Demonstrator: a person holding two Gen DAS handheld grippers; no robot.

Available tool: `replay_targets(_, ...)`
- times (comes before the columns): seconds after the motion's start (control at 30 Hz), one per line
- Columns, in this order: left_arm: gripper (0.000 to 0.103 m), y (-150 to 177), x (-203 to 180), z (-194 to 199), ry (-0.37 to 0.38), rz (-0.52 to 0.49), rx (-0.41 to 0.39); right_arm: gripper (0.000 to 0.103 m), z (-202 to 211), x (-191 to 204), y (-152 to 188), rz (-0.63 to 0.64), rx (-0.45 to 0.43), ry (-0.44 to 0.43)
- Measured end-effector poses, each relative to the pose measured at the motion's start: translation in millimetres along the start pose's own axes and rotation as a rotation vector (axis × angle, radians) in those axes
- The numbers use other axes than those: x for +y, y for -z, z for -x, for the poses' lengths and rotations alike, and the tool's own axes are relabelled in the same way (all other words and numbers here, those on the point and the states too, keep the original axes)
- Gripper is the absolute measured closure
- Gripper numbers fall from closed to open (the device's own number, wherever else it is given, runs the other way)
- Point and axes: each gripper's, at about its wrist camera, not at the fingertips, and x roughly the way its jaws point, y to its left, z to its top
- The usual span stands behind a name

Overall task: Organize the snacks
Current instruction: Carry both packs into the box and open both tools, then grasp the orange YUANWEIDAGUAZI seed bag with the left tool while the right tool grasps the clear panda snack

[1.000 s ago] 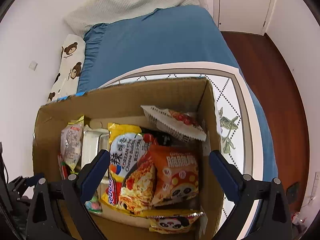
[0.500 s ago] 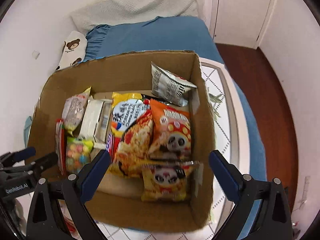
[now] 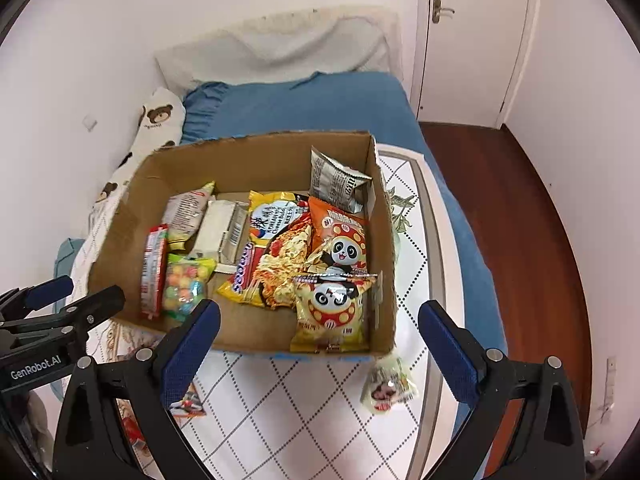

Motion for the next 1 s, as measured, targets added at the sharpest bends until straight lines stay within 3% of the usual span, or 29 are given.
replay_targets(0.33,0.013,31.4,-3.8,49.6,0.000,-0.009,-0.090,0.002,62.6,-2.7,25.2,-0.019,-0.092,-0.021)
replay_targets(0.53,0.013,52.8,-5.1,58.9,-0.011,0.003,-0.104,0.002,71.3,-16.0,40.3,-0.053,-0.080,-0.072)
replay_targets(0.73,0.013,79.3,2.5,21.0,-0.057,0.052,-0.024,0.004,18.3,-64.7,63.3,-0.163,0.026,-0.148)
replay_targets(0.8,0.013,88.8,5.0,2.0,-0.073,0.070,0.022,0.029,-9.4,-81.3,69.9,-0.195,0.080,-0.151)
replay_targets(0.9,0.013,102.3,9.9,-22.6,-0.094,0.099,0.079,0.032,-52.0,-103.4,78.0,-0.262,0.149,-0.181)
replay_targets(1.0,0.013,114.8,17.0,-41.4,-0.124,0.123,0.125,0.032,-91.5,-111.6,79.6,-0.259,0.201,-0.157)
